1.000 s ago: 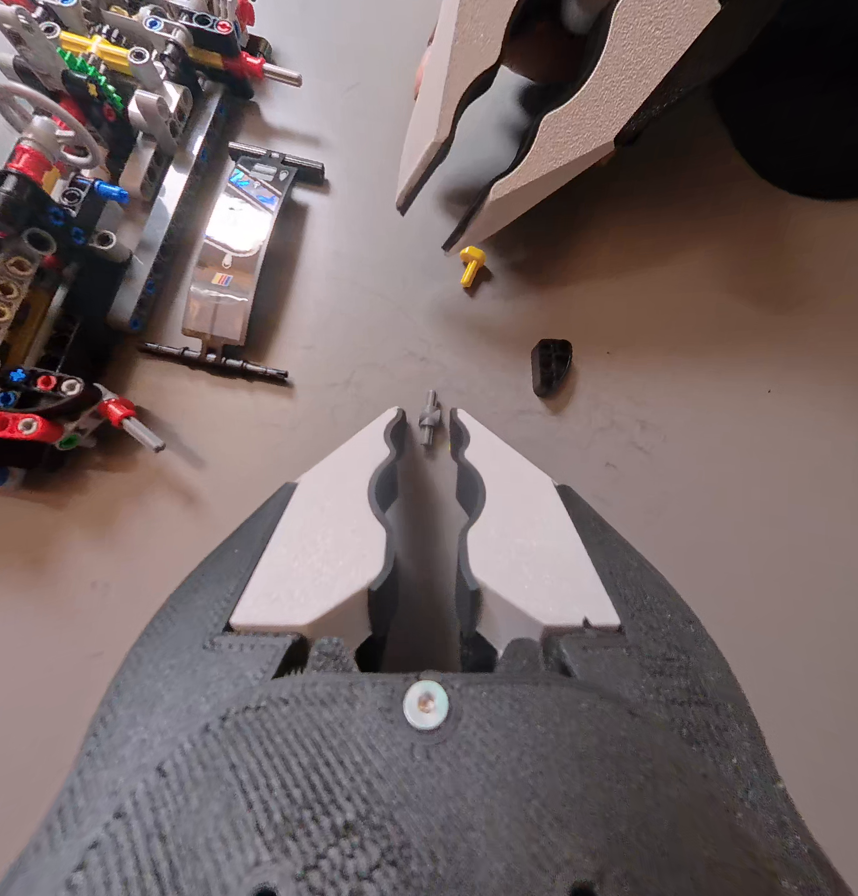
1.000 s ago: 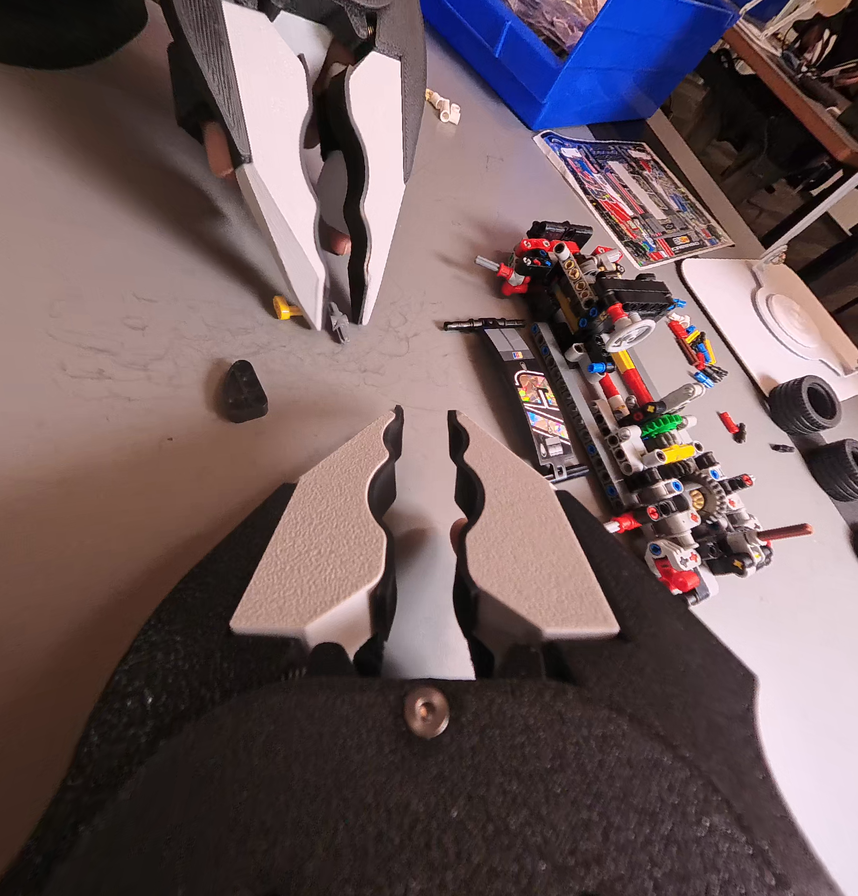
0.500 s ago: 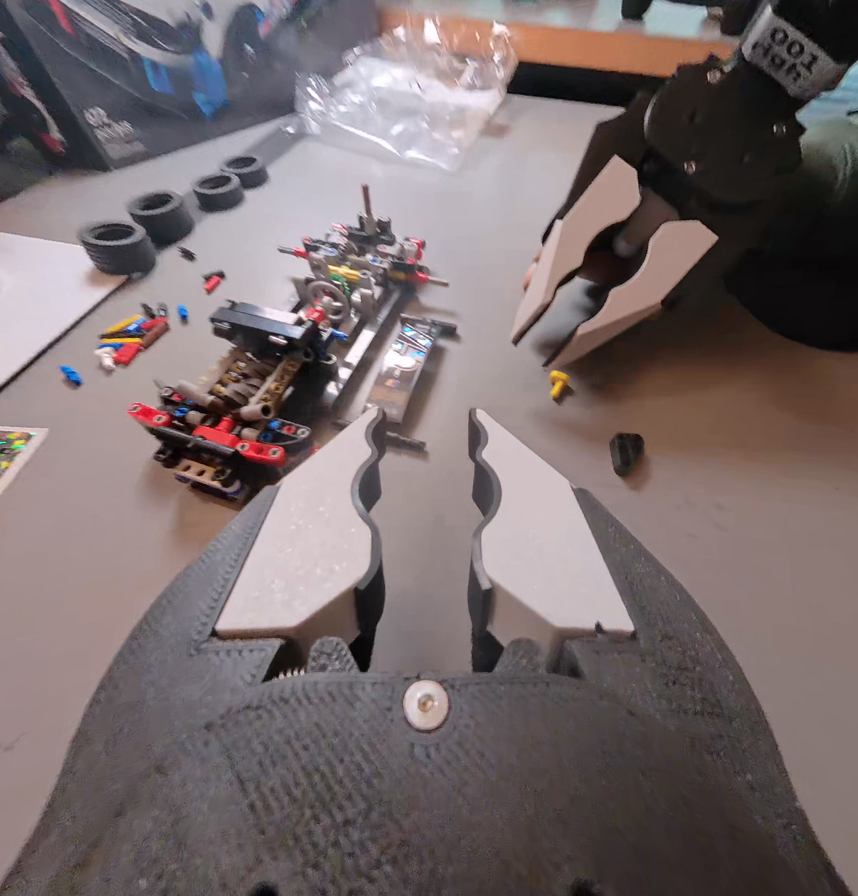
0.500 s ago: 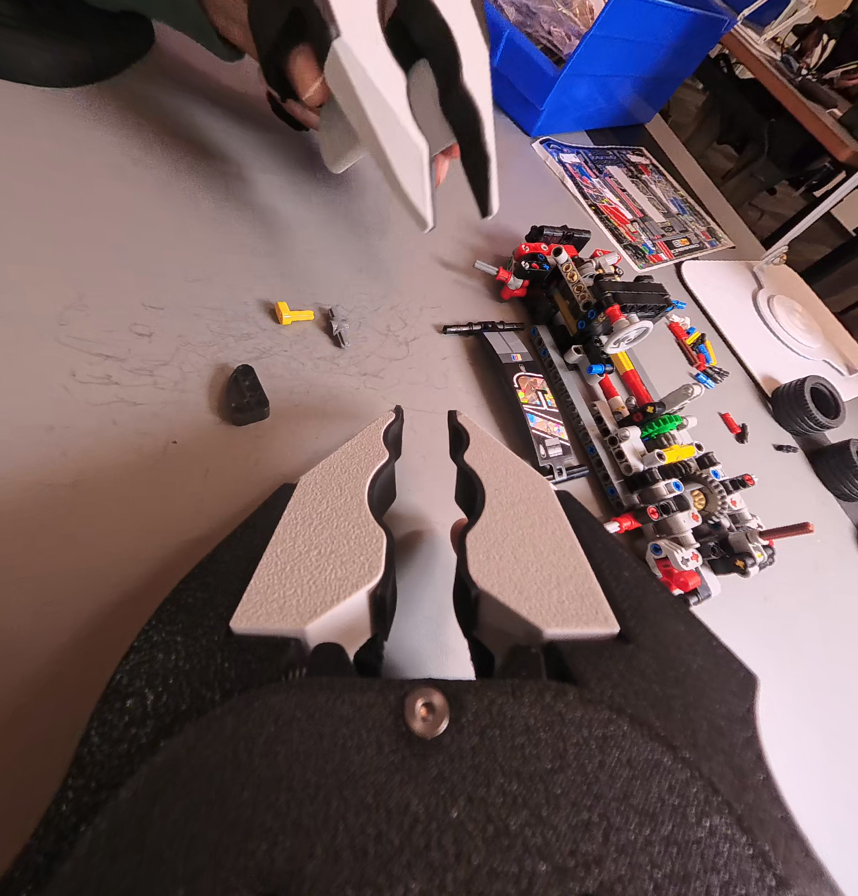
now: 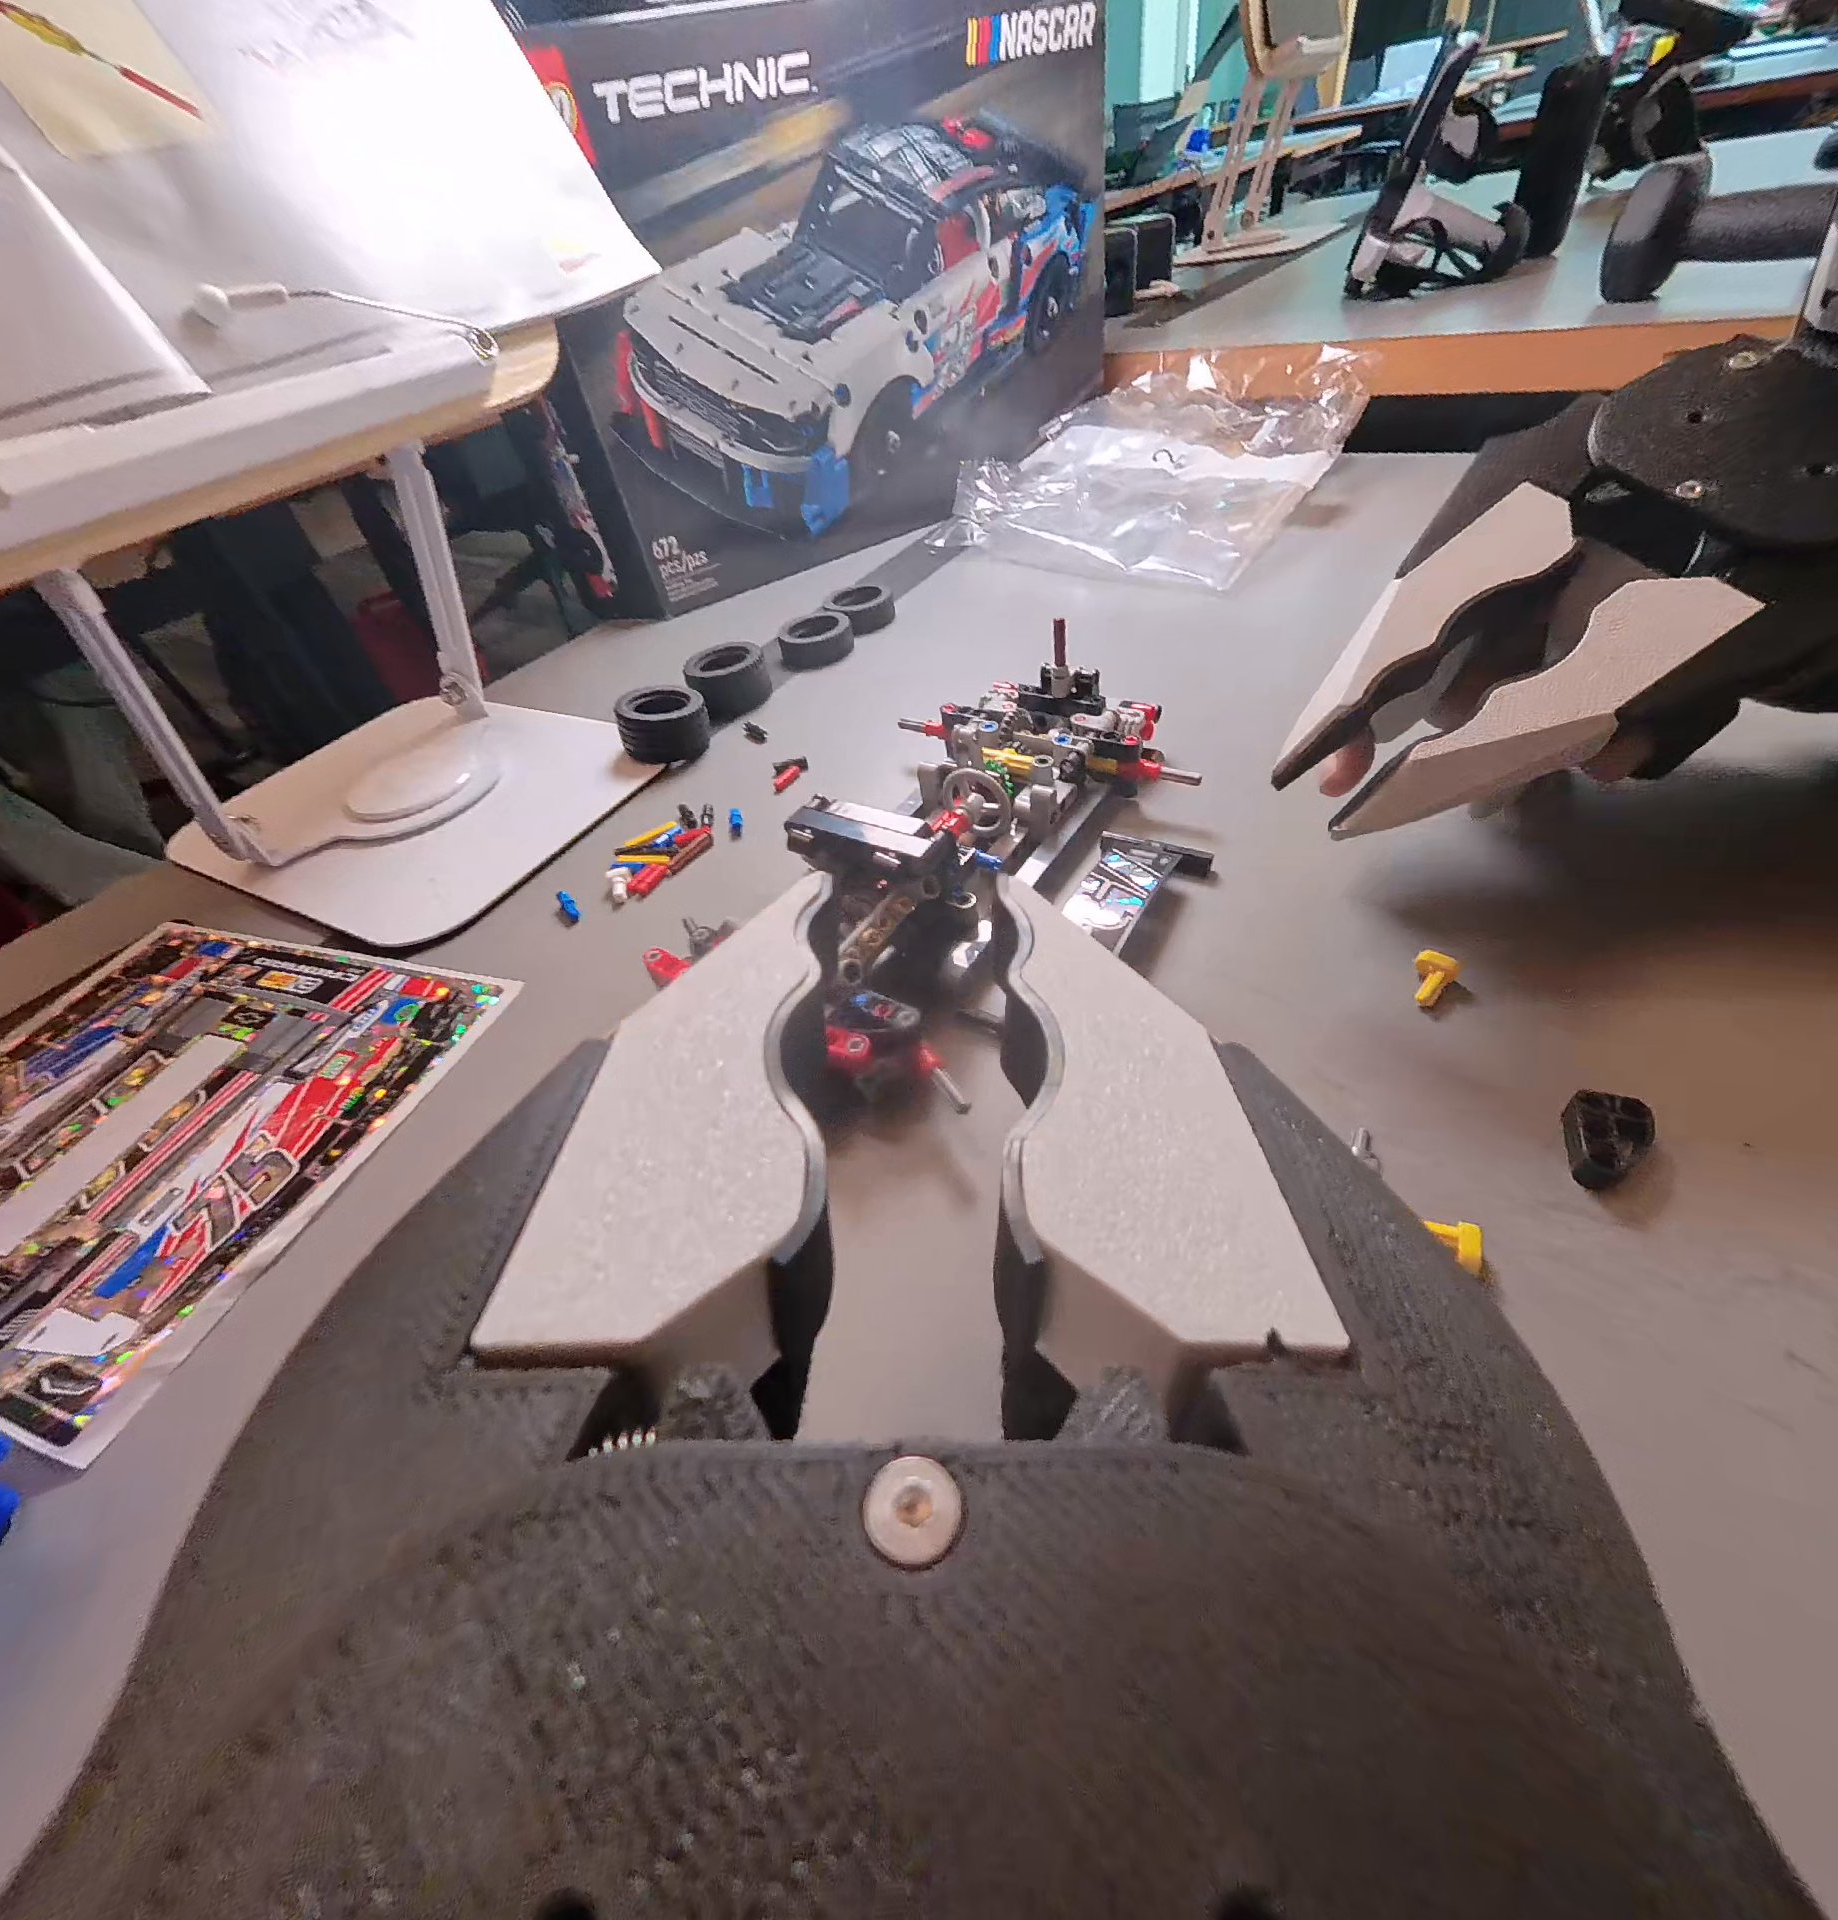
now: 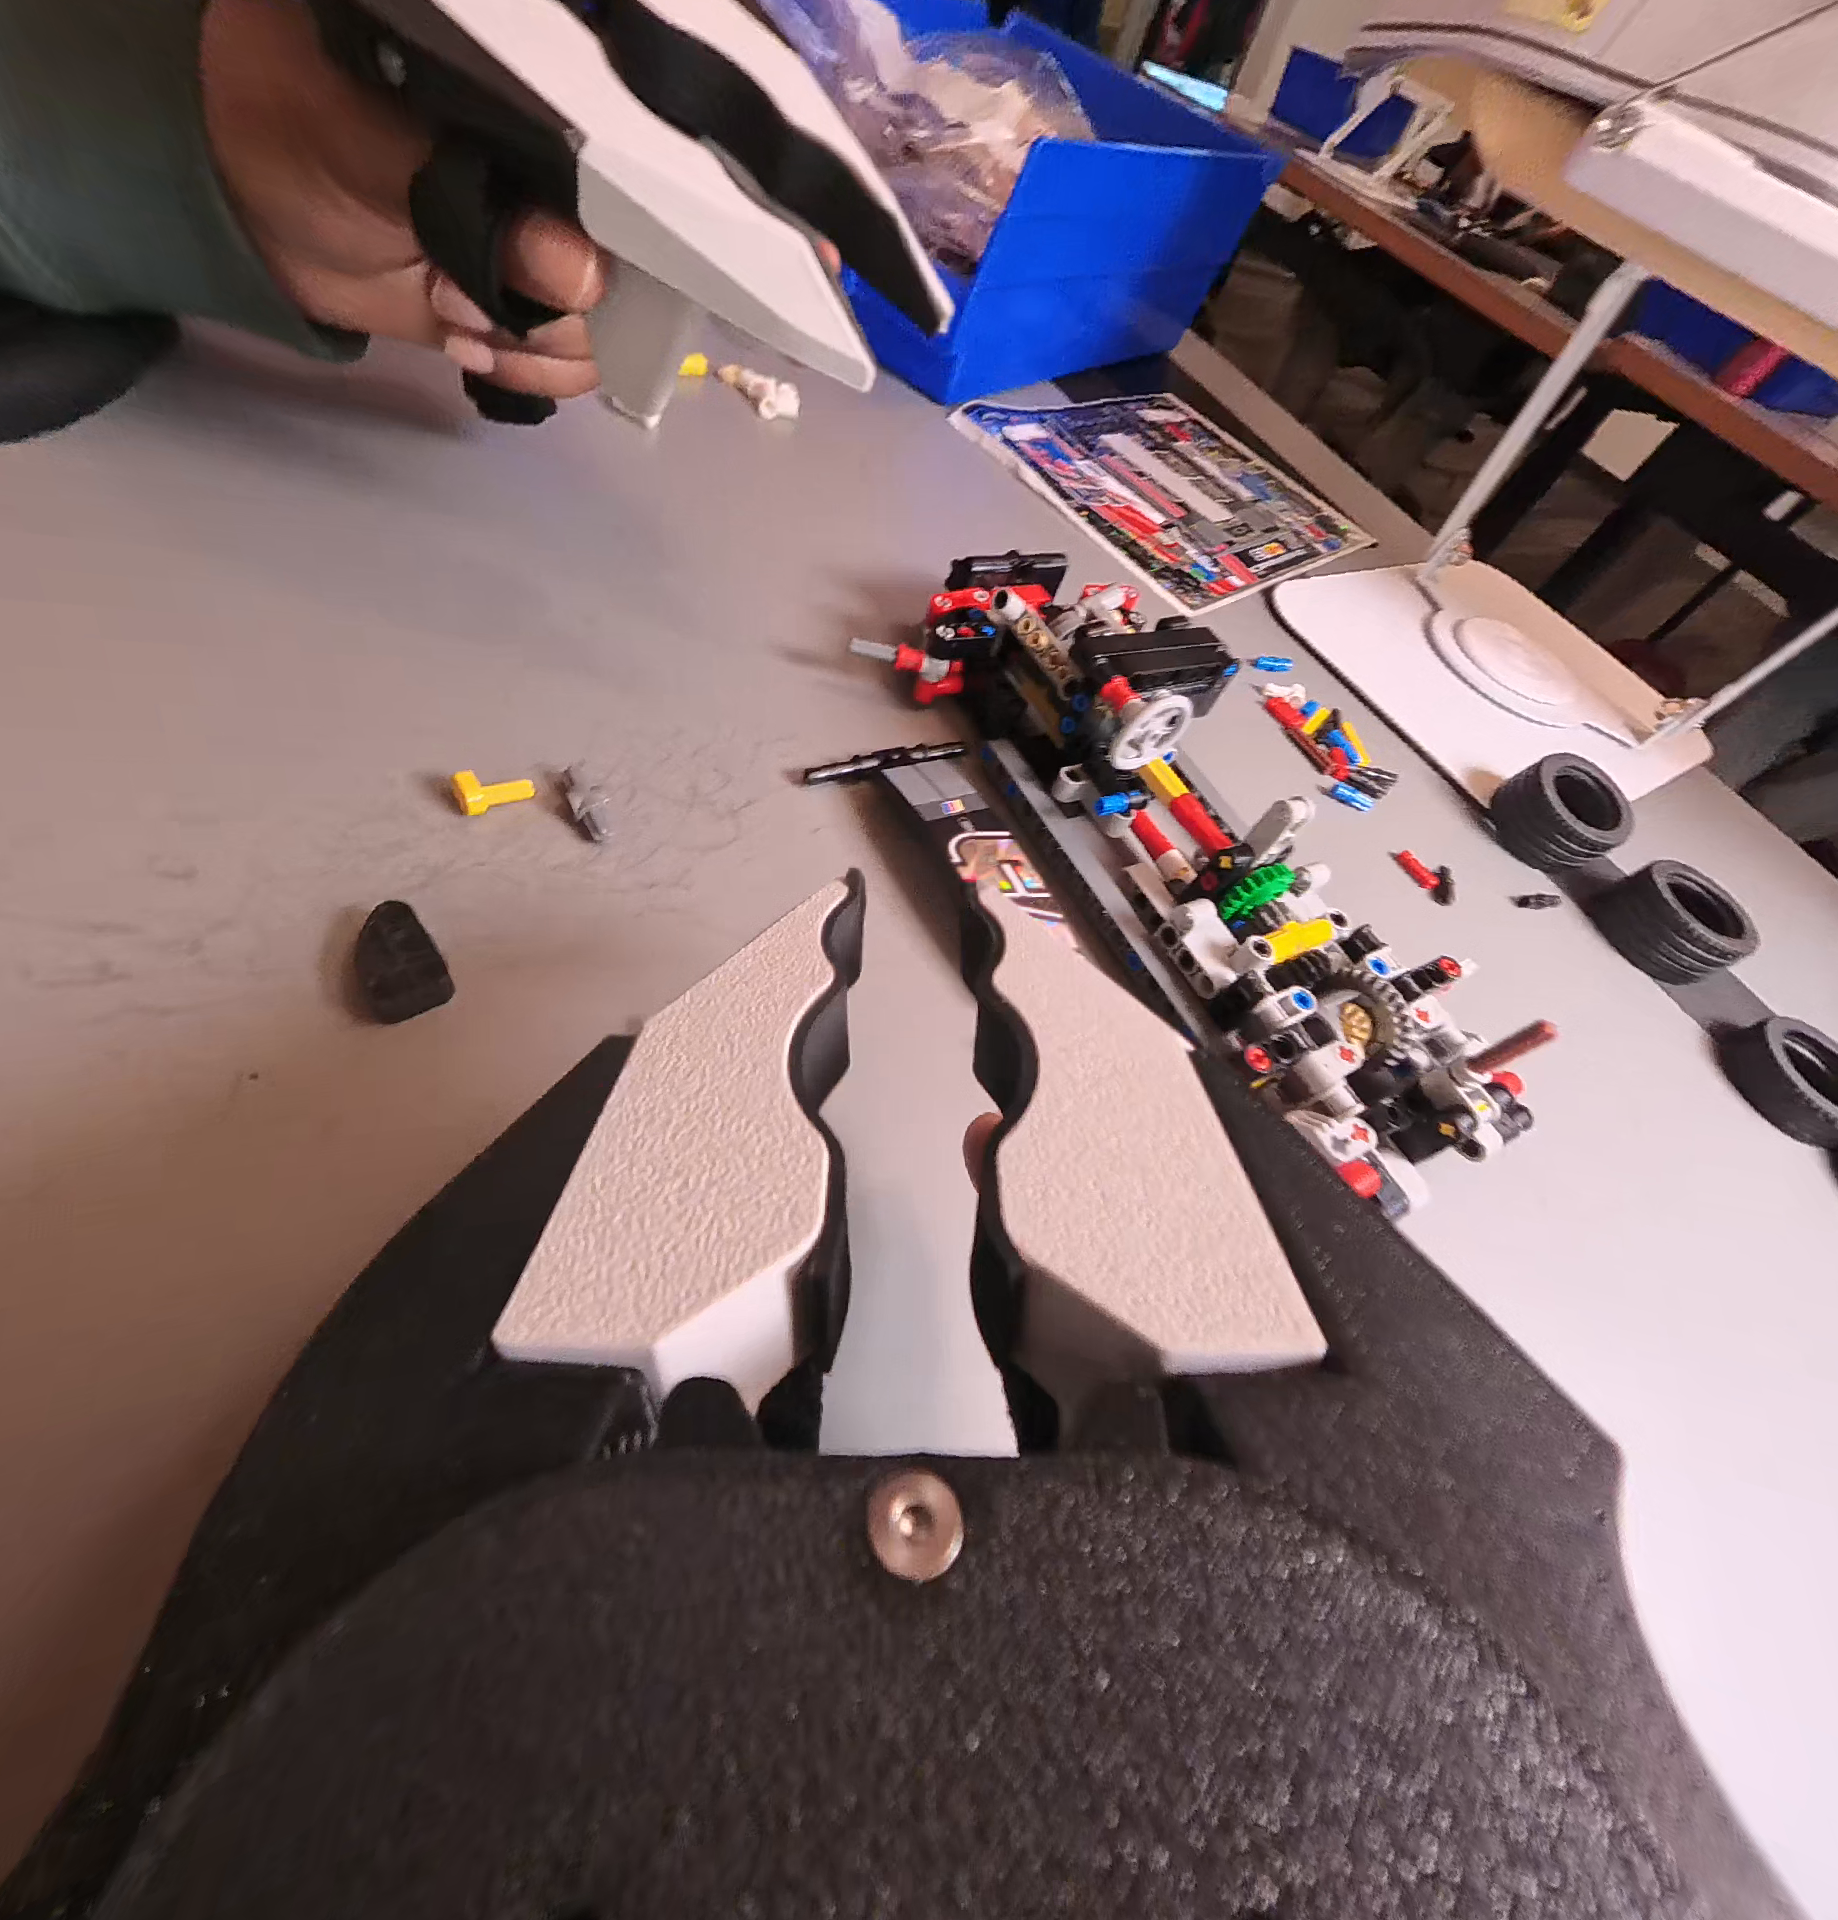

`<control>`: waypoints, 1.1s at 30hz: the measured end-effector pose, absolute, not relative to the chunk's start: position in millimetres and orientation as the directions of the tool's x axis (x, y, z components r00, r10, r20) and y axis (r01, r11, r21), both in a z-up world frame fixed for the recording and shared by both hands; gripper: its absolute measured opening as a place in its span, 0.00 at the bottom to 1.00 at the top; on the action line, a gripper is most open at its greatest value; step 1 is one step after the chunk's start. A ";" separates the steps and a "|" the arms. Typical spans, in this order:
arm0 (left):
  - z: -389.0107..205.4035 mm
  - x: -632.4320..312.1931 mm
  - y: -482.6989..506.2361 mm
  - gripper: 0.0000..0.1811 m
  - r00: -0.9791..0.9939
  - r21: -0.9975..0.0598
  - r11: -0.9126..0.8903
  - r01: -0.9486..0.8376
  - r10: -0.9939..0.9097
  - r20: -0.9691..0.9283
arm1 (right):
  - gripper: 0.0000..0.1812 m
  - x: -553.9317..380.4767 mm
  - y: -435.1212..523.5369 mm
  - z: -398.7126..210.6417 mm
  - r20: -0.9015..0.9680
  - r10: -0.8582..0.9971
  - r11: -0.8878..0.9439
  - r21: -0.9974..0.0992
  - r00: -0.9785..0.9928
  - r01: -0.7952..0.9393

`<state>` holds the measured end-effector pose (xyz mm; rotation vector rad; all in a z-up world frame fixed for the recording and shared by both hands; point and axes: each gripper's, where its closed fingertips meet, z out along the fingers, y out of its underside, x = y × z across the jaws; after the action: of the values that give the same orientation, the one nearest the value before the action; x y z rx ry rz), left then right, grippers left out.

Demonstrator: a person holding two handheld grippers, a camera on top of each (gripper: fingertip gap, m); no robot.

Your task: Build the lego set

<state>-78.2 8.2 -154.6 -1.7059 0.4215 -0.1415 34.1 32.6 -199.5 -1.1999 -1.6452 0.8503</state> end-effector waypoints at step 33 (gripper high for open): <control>-151.1 -99.6 12.3 0.12 0.950 -0.967 -0.059 -0.248 -0.210 -0.231 | 0.05 -124.7 377.9 -89.7 0.391 0.736 0.234 -0.913 0.554 0.334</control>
<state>-99.6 12.3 -151.1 -1.6411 0.3552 0.0325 -124.7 377.9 -89.7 -1.3635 -1.0152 0.3533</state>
